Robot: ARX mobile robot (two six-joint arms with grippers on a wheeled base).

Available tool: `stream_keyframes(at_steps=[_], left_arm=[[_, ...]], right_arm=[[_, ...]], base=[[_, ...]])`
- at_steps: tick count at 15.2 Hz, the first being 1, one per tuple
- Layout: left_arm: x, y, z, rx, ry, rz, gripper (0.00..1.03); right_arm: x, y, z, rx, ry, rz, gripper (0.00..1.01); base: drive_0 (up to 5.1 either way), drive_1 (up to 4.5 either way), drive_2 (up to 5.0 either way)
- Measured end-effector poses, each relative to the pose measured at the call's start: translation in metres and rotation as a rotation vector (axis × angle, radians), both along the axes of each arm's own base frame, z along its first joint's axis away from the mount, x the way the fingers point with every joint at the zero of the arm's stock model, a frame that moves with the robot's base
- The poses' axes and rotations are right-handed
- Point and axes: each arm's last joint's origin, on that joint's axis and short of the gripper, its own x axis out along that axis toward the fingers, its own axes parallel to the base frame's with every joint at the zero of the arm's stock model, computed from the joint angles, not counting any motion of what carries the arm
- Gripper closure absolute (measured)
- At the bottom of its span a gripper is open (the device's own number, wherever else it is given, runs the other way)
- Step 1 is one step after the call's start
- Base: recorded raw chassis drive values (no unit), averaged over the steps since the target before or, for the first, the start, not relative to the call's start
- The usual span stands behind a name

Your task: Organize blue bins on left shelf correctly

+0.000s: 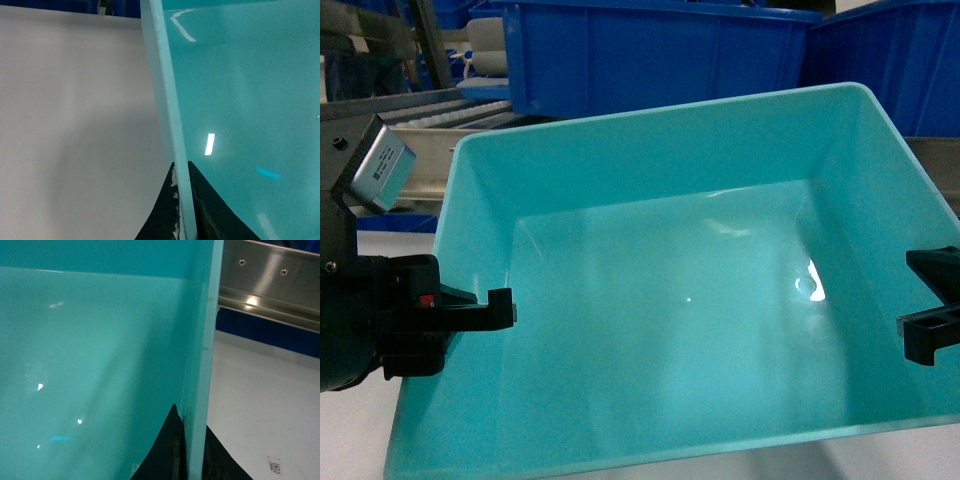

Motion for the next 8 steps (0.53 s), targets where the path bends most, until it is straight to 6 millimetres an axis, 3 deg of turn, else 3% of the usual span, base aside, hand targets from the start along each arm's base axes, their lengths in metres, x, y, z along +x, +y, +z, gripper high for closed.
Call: stream_keyframes(at_steps=[4,8], left_arm=[[-0.0001,0.0000,-0.0001,0.000,0.001,-0.001,1.01],[-0.0002,-0.0001,-0.0002,0.001,0.003,-0.001,1.01]], right_arm=[[0.0000,-0.0002,-0.0004,-0.002,0.006,-0.002,0.99],[-0.0001,-0.0002,-0.0006,-0.002,0.008,-0.001,0.99]], base=[[-4.3,0.18,4.3],[-4.7,1.62,3.6]])
